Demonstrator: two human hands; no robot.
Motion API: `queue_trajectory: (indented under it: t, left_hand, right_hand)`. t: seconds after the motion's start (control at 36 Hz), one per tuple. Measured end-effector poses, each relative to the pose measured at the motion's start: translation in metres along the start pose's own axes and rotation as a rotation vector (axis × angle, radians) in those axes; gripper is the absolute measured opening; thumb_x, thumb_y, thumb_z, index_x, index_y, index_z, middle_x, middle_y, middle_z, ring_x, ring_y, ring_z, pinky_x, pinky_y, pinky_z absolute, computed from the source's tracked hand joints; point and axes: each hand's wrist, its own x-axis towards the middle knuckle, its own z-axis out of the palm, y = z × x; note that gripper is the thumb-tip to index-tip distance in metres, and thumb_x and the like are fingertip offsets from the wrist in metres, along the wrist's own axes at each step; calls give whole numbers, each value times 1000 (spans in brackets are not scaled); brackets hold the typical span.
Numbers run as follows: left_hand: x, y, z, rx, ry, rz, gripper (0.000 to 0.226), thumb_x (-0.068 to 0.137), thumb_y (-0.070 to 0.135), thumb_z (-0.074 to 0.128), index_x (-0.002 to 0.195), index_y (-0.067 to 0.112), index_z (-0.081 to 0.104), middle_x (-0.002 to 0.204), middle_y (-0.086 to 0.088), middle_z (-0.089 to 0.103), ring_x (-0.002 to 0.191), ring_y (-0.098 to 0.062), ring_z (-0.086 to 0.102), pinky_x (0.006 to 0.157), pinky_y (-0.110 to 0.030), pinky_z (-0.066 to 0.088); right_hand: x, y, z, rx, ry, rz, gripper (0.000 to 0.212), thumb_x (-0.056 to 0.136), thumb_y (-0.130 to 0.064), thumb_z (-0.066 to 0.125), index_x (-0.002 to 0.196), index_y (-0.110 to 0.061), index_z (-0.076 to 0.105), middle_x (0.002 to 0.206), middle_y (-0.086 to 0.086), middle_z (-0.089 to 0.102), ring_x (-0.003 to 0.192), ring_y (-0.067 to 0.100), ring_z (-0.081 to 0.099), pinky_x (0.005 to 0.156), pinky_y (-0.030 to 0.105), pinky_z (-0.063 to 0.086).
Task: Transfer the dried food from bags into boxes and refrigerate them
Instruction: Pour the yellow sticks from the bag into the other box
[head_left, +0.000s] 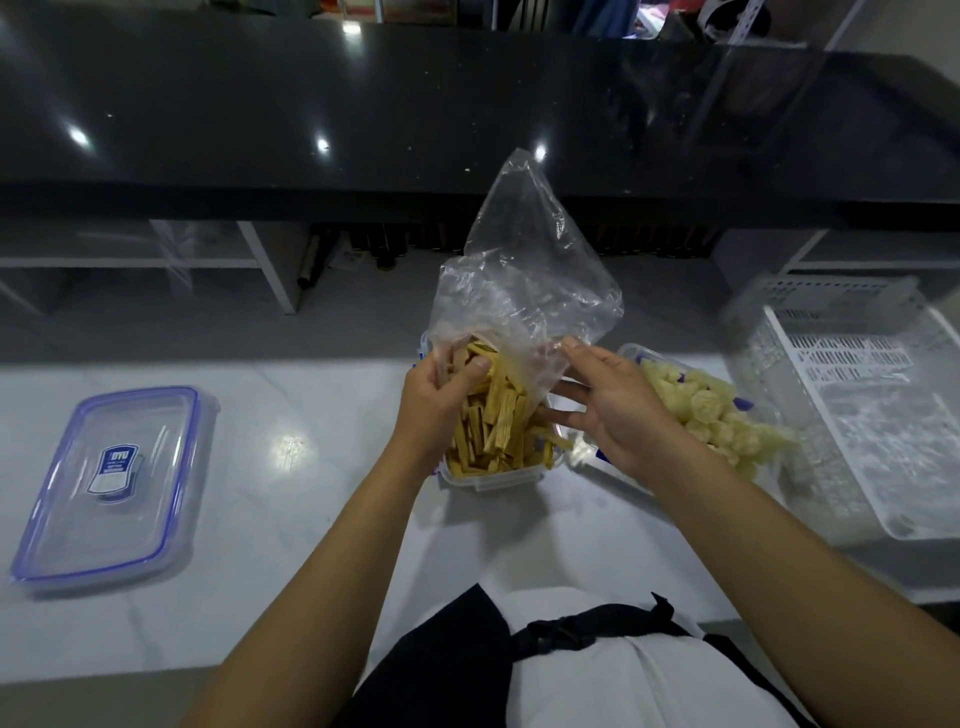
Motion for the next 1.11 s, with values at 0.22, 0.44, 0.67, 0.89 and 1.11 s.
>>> queue_trajectory:
  t: [0.22,0.44,0.67,0.89,1.11]
  left_hand:
    - [1,30,-6,-131,-3,20,76,78,55,70,116,-10,57,109,-21,69,102,-36,68,92,-53,54]
    - [11,47,-12,-125,115,51,21,101,25,56,100,23,77,94,2,77,87,-12,73,69,-18,56]
    - [8,47,-14,-179,172,9,24,102,23,55,112,12,74,104,-7,76,101,-24,72,85,-33,59]
    - [11,65,-12,-182,126,55,26,101,24,56,111,10,75,110,-10,73,106,-24,68,87,-33,57]
    - [11,92,1,-170,19,211,25,104,20,50,108,10,73,113,-15,68,101,-23,68,77,-28,58]
  right_hand:
    - [1,-9,-1,-88,-22,-13,32,104,-31,49,117,-9,69,112,11,75,95,25,72,95,54,53]
    - [2,-6,-4,-255,12,-157,20,97,-32,61,109,-21,73,107,-6,76,99,9,70,80,26,55]
    - [-22,49,-36,-560,116,-220,26,90,-26,72,116,-26,69,111,-14,69,103,5,65,74,16,54]
    - [-22,30,-24,-318,64,-148,33,89,-25,73,122,-22,67,110,-13,70,93,-6,68,71,11,53]
    - [-6,-25,13,-161,59,-141,16,92,-13,69,104,-3,73,110,14,73,98,20,67,95,46,56]
